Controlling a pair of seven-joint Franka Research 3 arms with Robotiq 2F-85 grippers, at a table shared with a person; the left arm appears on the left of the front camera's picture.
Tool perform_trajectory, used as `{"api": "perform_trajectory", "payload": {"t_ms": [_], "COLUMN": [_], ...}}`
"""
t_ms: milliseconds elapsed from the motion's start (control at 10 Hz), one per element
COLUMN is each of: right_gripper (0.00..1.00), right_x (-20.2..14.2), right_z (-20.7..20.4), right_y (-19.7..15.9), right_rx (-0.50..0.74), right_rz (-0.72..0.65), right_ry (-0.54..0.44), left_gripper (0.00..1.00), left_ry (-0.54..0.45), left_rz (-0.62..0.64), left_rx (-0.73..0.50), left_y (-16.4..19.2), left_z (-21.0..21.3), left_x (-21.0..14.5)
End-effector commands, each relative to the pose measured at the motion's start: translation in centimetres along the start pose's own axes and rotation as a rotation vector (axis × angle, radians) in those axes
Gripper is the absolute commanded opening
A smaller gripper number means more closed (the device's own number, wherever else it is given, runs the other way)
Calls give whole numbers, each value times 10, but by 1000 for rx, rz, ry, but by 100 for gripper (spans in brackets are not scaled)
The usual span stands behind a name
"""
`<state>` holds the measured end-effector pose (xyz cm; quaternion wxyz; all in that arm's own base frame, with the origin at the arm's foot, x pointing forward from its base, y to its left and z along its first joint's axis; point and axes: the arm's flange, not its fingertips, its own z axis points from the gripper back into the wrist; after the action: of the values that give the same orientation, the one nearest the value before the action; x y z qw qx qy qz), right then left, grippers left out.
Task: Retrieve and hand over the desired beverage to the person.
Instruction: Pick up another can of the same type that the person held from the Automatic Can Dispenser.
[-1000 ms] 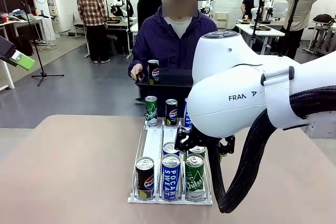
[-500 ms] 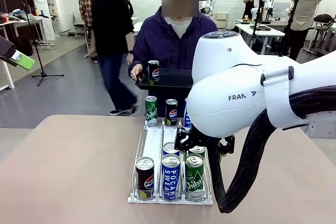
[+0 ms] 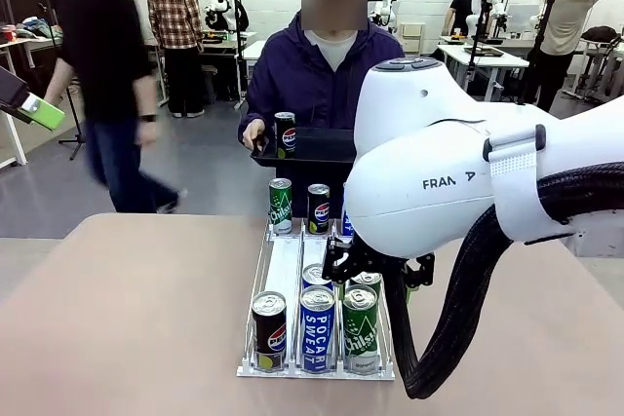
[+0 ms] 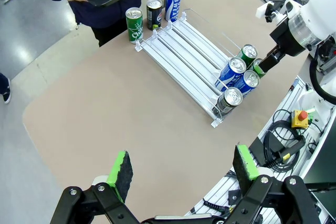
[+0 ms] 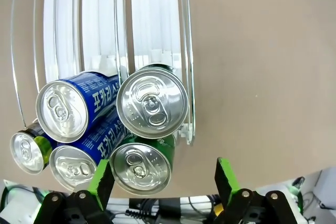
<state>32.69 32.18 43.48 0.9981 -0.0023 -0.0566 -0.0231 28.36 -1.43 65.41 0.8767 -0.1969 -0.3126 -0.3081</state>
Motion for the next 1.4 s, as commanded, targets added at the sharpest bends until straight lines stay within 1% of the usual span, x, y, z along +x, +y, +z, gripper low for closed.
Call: {"api": "perform_trajectory", "payload": {"t_ms": [0,500,1000,1300], "right_gripper": [100,100,100,100], "right_x": [-4,-14,-9,-4], "right_z": [-1,7,1,-3], "right_y": [2,0,-1,-6], "right_rx": [12,3,-2,-1], "right_rz": [19,16,22,0], "right_ry": [-2,-29,8,19], "left_gripper": [100,100,100,100], "left_ry": [8,8,8,8], "left_rz": [3,3,3,3], "left_rx": [-2,-2,-2,-2], "left_y": [0,0,0,0], "left_z": [0,0,0,0], "left_x": [1,1,1,1]}}
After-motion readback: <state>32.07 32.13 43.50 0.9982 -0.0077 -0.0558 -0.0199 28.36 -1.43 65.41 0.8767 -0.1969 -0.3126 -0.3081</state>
